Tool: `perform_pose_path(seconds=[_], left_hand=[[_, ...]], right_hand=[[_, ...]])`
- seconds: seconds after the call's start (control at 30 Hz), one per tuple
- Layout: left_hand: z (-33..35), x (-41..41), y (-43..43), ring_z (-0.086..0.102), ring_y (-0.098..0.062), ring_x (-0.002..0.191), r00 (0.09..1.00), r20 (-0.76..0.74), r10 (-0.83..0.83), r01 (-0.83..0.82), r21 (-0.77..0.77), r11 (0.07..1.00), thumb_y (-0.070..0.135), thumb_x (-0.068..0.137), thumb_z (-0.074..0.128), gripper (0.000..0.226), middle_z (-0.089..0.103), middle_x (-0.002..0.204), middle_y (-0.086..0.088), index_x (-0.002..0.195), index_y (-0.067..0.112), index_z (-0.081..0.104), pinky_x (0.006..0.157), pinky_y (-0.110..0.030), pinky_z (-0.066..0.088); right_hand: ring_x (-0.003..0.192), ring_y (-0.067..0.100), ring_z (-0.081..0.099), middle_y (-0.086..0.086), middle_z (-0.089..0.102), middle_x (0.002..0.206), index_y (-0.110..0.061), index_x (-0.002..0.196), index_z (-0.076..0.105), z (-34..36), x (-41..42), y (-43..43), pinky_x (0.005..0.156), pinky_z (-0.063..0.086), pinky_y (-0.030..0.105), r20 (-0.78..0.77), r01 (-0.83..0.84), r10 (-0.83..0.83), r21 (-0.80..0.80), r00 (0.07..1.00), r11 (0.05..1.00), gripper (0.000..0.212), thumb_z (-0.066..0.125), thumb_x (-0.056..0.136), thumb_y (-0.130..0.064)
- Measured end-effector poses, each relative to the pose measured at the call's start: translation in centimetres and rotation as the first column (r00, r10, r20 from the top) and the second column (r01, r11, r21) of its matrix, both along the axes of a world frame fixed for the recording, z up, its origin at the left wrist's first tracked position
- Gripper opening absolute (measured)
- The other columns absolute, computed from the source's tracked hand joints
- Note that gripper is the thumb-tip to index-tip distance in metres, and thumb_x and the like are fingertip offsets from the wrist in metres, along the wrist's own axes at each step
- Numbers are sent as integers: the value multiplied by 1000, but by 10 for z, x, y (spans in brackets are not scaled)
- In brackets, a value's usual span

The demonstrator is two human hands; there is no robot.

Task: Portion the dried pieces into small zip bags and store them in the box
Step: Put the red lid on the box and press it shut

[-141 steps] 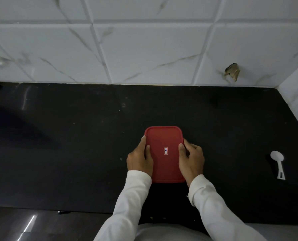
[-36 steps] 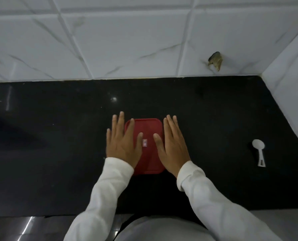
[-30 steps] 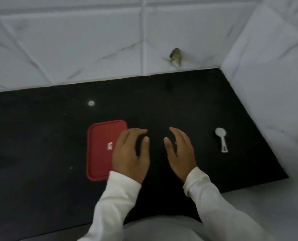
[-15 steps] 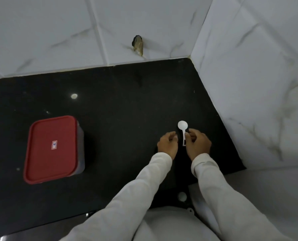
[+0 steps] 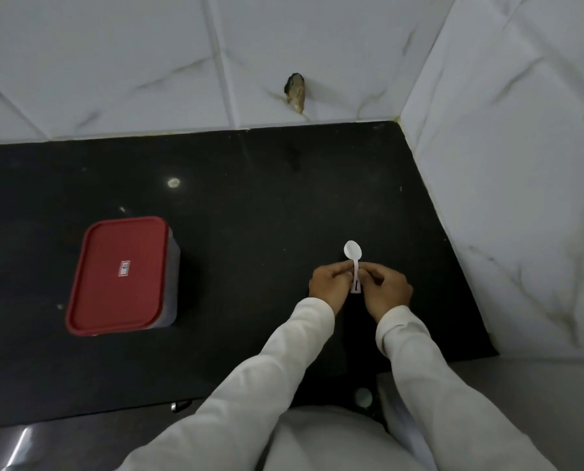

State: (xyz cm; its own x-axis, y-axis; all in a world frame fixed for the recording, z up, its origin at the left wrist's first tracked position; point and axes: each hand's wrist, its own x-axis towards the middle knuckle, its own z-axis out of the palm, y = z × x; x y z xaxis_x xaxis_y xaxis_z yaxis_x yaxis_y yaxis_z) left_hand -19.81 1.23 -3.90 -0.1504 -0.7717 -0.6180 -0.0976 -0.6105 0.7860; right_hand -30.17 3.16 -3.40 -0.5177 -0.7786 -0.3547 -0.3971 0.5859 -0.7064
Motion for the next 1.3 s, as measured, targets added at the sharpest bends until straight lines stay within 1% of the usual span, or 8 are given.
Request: perform_pose_path(seconds=[0.1,0.3,0.5,0.7,1.0,1.07,1.17,1.3], left_hand=[[23,37,2,69,-11,103,999,37,10,-8,-57,998,8,89,52,39,75,106,7,106,31,77,98,-29,53],[38,120,2,68,0,91,976,143,165,-139,-178,974,16,96,60,25,74,101,11,112,26,75,81,-12,51],[17,180,4,73,-10,91,958,158,240,-223,-117,968,9,91,61,29,78,91,8,98,32,78,95,-36,56],[11,202,7,65,-8,96,963,139,232,-216,-126,968,0,98,50,35,69,102,7,120,16,71,75,-6,45],[6,205,4,57,-20,126,961,125,247,-240,-69,968,-1,99,44,42,62,135,-6,137,9,58,100,-20,41],[7,204,2,61,-19,119,959,122,257,-250,-70,966,-3,98,42,42,65,127,-4,133,9,61,95,-17,43],[11,205,1,61,-8,91,963,111,244,-236,-80,968,-6,97,39,42,65,96,9,118,16,68,72,-8,43],[12,204,2,61,-9,93,963,126,239,-230,-86,969,-5,97,38,41,62,91,13,116,17,68,73,-12,42]], right_hand=[[87,2,61,-17,67,92,-33,96,73,9,34,-6,80,44,18,113,-30,34,-40,993,999,21,60,93,-17],[82,-4,61,-20,67,90,-33,99,73,15,119,-16,70,42,7,227,-132,156,-119,961,984,21,59,94,-18],[93,6,66,-14,71,96,-31,99,74,-1,177,-19,90,54,30,329,-137,157,-84,931,987,16,66,90,-21],[87,10,69,-8,73,89,-28,94,74,-12,204,-22,87,56,35,345,-121,126,-36,930,992,11,71,85,-22],[81,10,69,-6,73,86,-23,94,75,-16,215,-34,79,54,24,200,-171,169,-7,965,985,11,70,85,-20],[79,9,69,-8,73,83,-26,88,74,-17,217,-35,79,55,26,202,-165,158,19,967,986,8,70,85,-20],[79,10,69,-8,73,82,-24,90,76,-21,218,-36,82,56,28,193,-185,175,34,965,982,8,71,84,-20],[82,10,69,-8,74,86,-23,95,77,-20,217,-38,86,56,30,172,-231,221,38,960,972,12,72,85,-21]])
